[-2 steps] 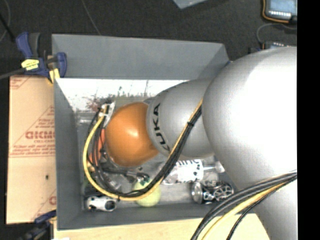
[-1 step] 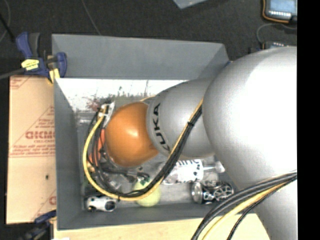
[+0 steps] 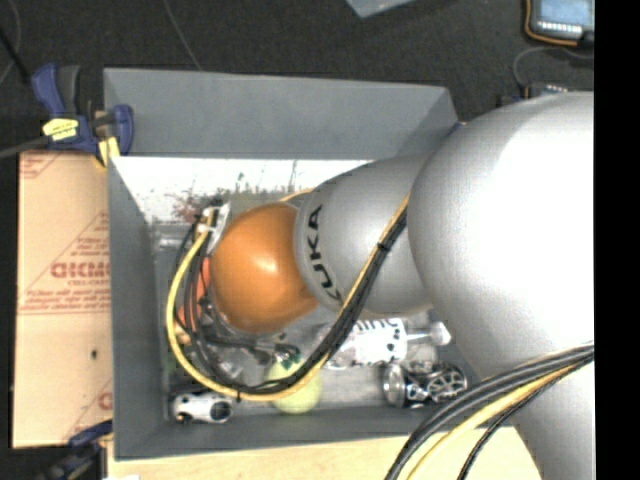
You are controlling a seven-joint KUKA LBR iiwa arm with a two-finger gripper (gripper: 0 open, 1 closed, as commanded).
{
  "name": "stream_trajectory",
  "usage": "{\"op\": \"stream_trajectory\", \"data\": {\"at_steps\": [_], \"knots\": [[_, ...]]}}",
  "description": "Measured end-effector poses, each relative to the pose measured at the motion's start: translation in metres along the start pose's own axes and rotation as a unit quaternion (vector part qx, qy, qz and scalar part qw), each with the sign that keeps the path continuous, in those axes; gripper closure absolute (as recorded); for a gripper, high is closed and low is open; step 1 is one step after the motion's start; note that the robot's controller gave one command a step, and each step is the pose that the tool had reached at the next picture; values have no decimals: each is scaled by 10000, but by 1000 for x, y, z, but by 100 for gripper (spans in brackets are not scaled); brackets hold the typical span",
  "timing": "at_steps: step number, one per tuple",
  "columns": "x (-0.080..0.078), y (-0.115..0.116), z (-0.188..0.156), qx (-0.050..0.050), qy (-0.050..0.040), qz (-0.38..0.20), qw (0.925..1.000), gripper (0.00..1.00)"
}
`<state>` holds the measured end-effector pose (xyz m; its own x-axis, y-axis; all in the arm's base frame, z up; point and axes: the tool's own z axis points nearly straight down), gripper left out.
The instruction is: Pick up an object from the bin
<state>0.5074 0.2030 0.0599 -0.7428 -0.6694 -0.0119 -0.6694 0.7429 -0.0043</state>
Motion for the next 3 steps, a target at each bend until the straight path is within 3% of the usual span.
{"op": "stream_trajectory", "data": {"at_steps": [3], "knots": [[0,0,-40,-8,11,48,10000,100]]}}
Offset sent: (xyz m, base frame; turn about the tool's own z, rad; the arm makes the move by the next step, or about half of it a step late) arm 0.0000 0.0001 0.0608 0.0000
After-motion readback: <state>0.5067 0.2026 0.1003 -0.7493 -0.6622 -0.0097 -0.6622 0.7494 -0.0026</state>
